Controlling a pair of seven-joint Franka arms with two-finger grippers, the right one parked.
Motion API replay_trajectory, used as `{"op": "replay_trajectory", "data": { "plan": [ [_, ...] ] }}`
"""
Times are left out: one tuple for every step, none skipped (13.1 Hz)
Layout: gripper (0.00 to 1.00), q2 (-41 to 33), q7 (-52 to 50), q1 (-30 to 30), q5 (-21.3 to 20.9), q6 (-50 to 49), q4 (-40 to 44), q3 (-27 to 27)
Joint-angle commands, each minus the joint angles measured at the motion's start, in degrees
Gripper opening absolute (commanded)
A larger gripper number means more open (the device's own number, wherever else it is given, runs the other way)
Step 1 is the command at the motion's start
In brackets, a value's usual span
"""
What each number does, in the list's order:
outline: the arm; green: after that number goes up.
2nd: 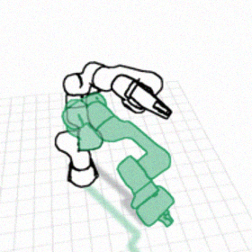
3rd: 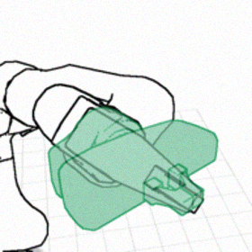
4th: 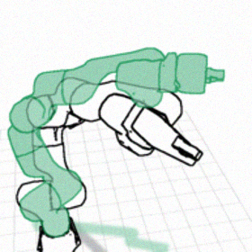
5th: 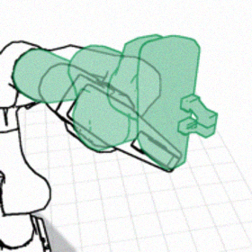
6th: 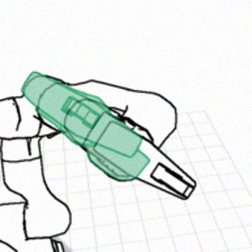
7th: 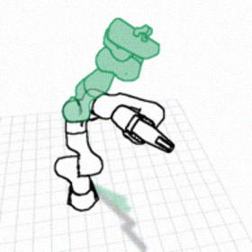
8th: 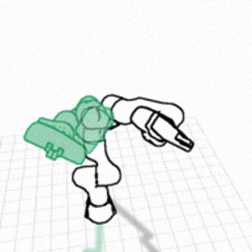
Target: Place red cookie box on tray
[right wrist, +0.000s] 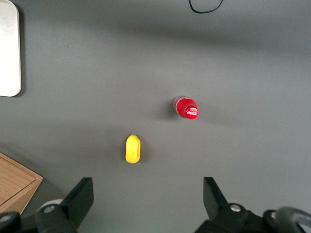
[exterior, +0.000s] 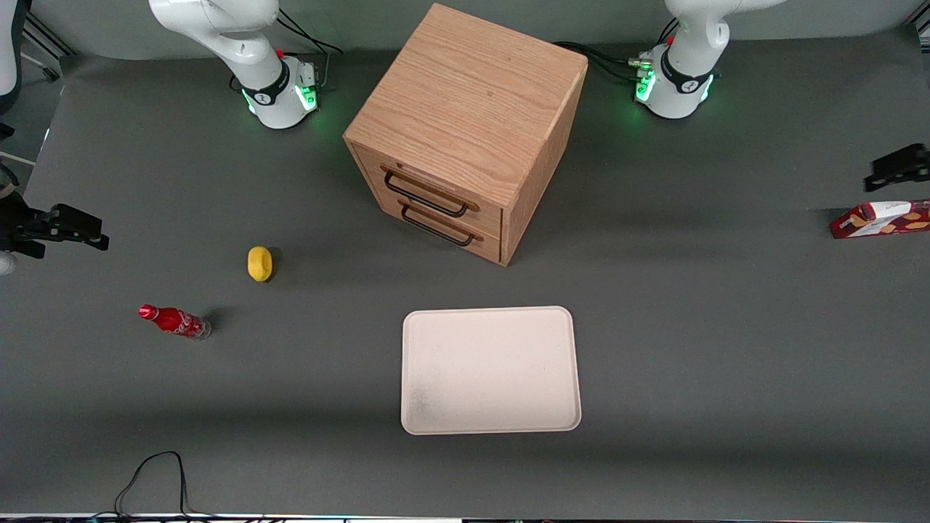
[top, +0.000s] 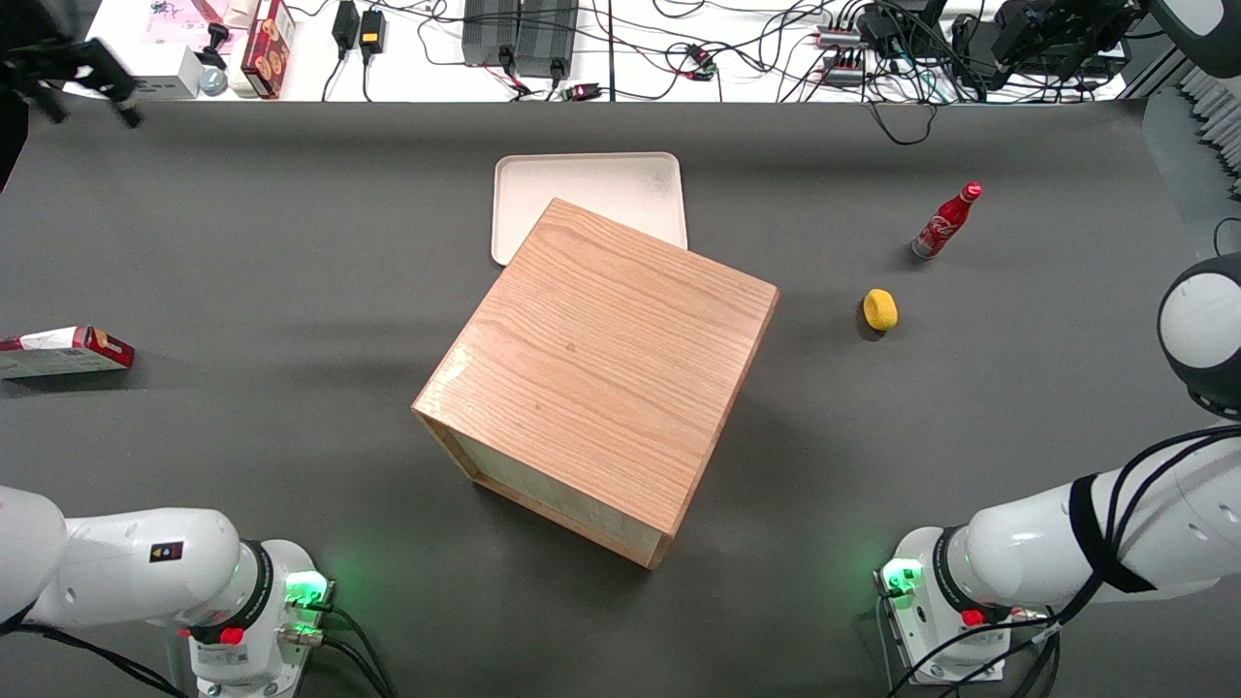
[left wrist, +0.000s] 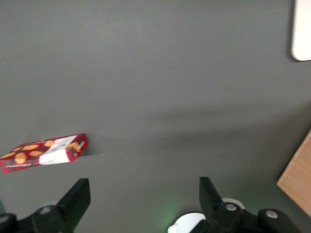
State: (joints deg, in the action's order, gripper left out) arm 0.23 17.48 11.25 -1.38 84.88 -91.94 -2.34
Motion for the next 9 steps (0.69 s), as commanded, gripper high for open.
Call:
{"op": "replay_trajectory", "data": {
  "plan": [
    [1.00, -1.9, 6.7, 9.4, -0.3, 2.6, -3.0, 0.5],
    [1.00, -1.7, 8.6, 13.4, -0.3, 3.6, -3.6, 0.6],
    [1.00, -1.4, 9.1, 17.0, -0.3, 4.1, -3.9, 0.5],
    [1.00, -0.5, 8.7, 20.8, -0.2, 4.6, -4.4, 0.5],
    [1.00, 0.4, 8.6, 25.8, -0.1, 5.6, -4.4, 0.5],
    [1.00, 1.1, 8.5, 30.2, 0.0, 7.6, -4.4, 0.5],
    [1.00, 2.0, 7.6, 33.3, 0.5, 9.2, -4.3, 0.5],
    [1.00, 2.5, 4.1, 35.8, 0.7, 10.2, -4.3, 0.6],
    [1.00, 3.0, -2.3, 37.6, 0.8, 10.2, -4.3, 0.6]
  ]
}}
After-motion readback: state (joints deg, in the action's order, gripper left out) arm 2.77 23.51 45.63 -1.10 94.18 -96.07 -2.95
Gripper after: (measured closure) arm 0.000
